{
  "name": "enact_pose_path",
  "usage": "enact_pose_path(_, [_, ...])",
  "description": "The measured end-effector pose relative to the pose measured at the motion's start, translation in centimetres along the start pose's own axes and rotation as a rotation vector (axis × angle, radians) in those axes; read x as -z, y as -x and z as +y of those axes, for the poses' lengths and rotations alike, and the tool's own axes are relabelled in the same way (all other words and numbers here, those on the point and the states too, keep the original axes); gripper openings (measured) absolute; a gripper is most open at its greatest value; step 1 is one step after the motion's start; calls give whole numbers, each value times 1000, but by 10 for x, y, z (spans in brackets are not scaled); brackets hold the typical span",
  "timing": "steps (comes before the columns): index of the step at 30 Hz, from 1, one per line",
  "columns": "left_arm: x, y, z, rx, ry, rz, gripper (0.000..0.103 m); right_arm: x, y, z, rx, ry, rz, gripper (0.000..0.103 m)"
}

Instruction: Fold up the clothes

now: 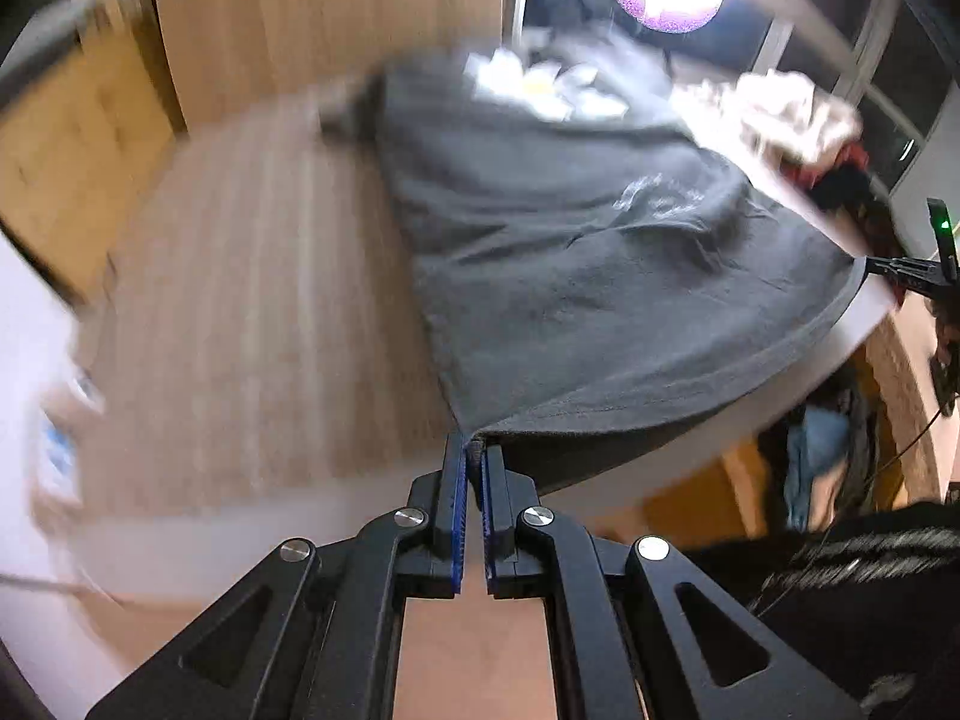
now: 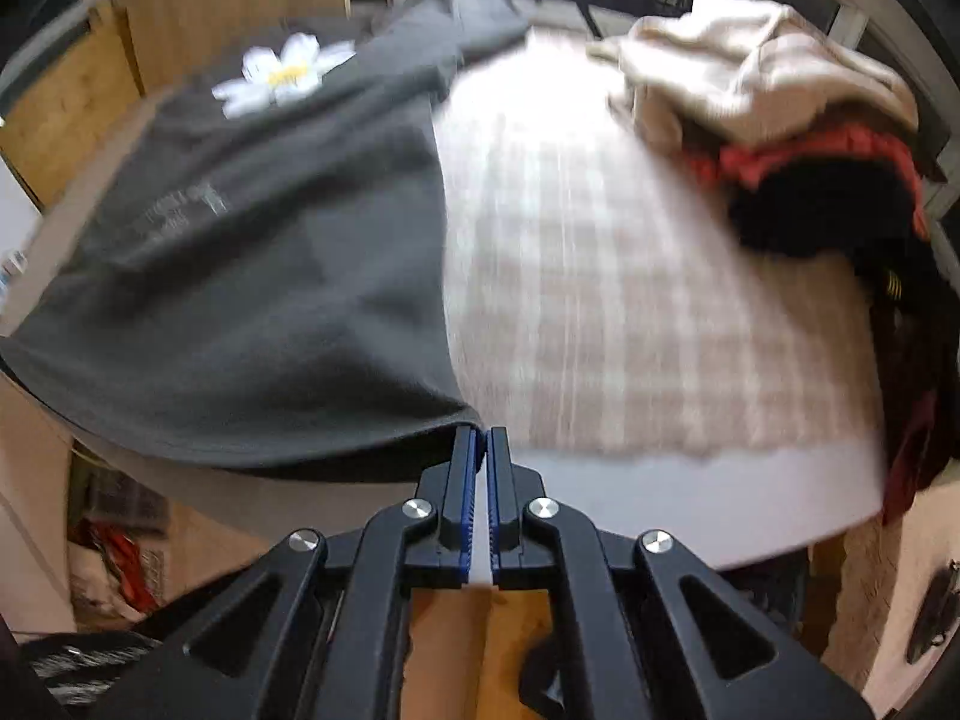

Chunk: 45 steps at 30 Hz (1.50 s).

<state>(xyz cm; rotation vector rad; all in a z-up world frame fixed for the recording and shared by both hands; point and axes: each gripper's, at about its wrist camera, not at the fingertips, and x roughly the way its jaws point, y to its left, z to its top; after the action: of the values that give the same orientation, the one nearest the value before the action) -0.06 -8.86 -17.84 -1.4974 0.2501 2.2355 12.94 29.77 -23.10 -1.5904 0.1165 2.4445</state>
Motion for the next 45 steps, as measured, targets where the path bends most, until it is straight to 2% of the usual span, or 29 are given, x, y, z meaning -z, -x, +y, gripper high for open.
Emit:
enact_pose_path(4, [13,-21,1,22,27,26,4,-4,7,-1,5,1,-10,3])
enact_pose_path(9, [7,-11,0,18,2,6,4,-17,24,-3,30,21,-36,3])
enact_pose_path(11, [9,-12,-2,25,-6,15,4,-14,20,-2,34,29,-11,3])
enact_pose_path(17, [23,-21,-15,65,-41,86,5,1,0,2,33,46,96,3])
enact_pose_path(21, [23,-36,-8,86,-28,179,9,6,1,2,16,72,161,5])
enact_pose_path(23, [25,-32,-2,100,-26,210,9,1,16,-4,-11,60,166,5])
enact_pose_path(25, [21,-16,12,107,-6,213,9,-17,35,-9,-15,37,114,9])
enact_pose_path(26, [11,-5,21,98,-3,194,12,-34,45,-9,-8,33,58,14])
enact_pose_path(28, [-18,11,39,63,-3,127,14,-70,61,-7,10,28,-52,39])
enact_pose_path(29, [-38,16,48,48,-6,86,16,-89,62,-2,23,30,-104,43])
enact_pose_path(31, [-88,14,69,10,-26,3,16,-123,55,8,32,39,-160,45])
enact_pose_path(34, [-171,-14,98,-35,-72,-82,22,-181,16,29,52,40,-184,45])
enact_pose_path(37, [-242,-54,122,-55,-90,-103,23,-224,-26,42,71,12,-142,45])
enact_pose_path(40, [-303,-102,143,-67,-103,-93,29,-250,-56,53,87,-19,-88,45])
enact_pose_path(43, [-344,-154,158,-45,-102,-31,29,-264,-71,56,111,-34,-74,45])
enact_pose_path(45, [-359,-183,164,-14,-105,24,30,-270,-78,54,135,-48,-61,45])
